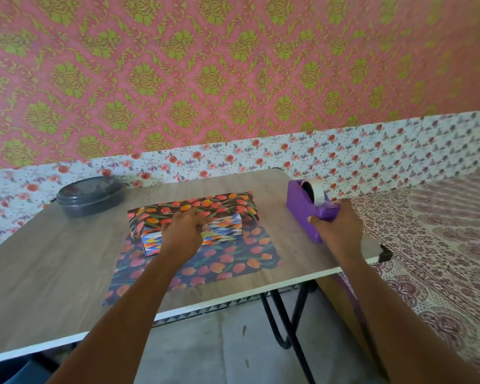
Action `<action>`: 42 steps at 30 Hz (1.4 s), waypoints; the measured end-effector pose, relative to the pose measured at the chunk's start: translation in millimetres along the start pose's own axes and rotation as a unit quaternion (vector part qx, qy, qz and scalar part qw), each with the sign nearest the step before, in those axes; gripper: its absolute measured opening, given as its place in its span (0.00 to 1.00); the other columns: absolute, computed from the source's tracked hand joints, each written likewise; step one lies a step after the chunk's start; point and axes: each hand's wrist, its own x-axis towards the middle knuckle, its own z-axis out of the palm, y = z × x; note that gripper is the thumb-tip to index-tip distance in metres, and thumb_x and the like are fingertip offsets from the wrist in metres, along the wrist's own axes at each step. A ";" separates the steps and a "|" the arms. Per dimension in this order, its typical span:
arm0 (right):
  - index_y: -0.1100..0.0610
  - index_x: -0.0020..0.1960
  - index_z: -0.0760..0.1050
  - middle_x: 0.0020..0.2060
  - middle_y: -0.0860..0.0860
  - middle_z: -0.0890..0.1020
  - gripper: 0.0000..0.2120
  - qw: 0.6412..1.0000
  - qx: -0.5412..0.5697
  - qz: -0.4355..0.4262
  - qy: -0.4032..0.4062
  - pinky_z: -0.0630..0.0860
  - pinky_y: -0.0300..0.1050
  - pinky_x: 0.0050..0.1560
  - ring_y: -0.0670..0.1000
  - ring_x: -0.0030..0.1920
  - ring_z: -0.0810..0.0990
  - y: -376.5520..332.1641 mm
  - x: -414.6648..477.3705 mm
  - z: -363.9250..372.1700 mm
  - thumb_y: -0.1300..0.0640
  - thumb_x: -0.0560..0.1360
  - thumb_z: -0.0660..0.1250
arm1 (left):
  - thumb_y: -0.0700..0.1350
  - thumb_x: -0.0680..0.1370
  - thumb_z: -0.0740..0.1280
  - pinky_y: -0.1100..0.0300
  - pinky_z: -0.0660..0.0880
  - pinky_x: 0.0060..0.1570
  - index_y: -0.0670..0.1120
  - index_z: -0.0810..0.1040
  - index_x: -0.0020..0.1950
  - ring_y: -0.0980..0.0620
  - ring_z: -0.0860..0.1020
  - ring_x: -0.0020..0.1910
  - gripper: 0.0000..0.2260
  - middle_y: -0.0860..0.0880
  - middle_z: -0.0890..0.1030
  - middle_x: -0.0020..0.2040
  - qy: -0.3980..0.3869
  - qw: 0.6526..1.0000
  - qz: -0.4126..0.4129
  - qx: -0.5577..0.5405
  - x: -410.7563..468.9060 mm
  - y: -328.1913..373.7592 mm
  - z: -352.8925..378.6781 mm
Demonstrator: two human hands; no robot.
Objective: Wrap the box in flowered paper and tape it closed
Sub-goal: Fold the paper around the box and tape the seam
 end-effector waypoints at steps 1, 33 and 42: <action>0.57 0.56 0.71 0.47 0.55 0.81 0.25 1.000 -0.002 -0.009 -0.004 0.77 0.51 0.49 0.59 0.49 0.81 -0.4 -1.9 2.9 0.51 0.67 0.80 | 0.38 0.79 0.67 0.37 0.71 0.62 0.50 0.85 0.52 0.45 0.75 0.59 0.10 0.51 0.80 0.55 -0.001 1.000 -0.002 -0.001 0.2 -0.3 0.4; 0.57 0.44 0.72 0.55 0.60 0.71 0.14 0.989 0.097 0.095 -0.064 0.78 0.53 0.57 0.61 0.59 0.75 -34.4 26.3 12.6 0.57 0.73 0.78 | 0.42 0.82 0.65 0.48 0.58 0.55 0.53 0.85 0.57 0.46 0.71 0.58 0.10 0.54 0.77 0.52 0.004 0.999 -0.023 -0.037 1.0 -0.8 2.7; 0.61 0.41 0.73 0.55 0.57 0.70 0.24 0.991 0.098 0.088 0.031 0.76 0.47 0.45 0.59 0.48 0.77 -34.1 5.4 13.4 0.49 0.64 0.85 | 0.41 0.82 0.64 0.49 0.58 0.56 0.52 0.84 0.57 0.46 0.70 0.60 0.11 0.53 0.77 0.53 -0.002 0.999 -0.029 -0.044 0.0 -0.3 1.7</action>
